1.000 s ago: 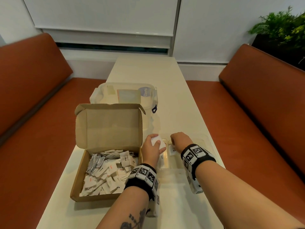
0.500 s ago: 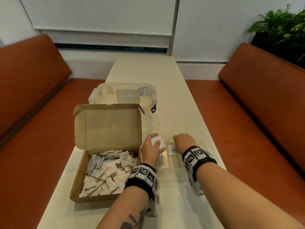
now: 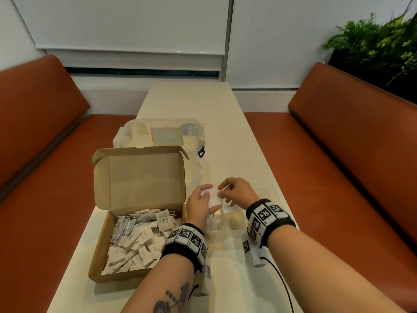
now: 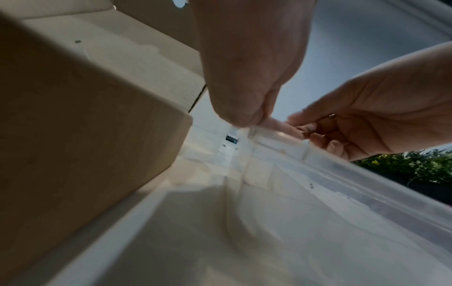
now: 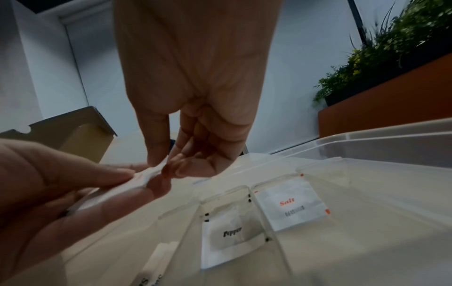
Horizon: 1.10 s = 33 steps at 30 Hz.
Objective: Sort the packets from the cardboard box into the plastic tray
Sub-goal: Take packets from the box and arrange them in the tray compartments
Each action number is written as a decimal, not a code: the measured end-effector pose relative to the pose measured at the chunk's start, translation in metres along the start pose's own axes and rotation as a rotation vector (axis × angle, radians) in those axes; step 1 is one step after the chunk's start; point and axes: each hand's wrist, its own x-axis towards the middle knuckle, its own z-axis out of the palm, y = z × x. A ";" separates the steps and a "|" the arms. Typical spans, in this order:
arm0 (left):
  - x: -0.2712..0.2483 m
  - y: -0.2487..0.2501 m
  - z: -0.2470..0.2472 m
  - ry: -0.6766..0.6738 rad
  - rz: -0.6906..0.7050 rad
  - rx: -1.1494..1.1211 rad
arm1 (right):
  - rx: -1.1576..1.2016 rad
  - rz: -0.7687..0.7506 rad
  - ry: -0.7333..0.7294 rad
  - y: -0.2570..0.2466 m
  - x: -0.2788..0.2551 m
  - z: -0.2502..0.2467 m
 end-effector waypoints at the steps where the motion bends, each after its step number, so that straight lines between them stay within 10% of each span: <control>1: -0.001 0.001 0.001 0.001 -0.018 -0.006 | 0.013 0.009 -0.003 0.001 -0.001 -0.002; 23: -0.015 -0.001 0.037 -0.056 0.046 -0.023 | 0.468 0.096 0.133 0.031 -0.024 -0.032; 33: -0.019 -0.005 0.044 -0.091 0.064 0.135 | 0.157 -0.053 0.076 0.040 -0.023 -0.049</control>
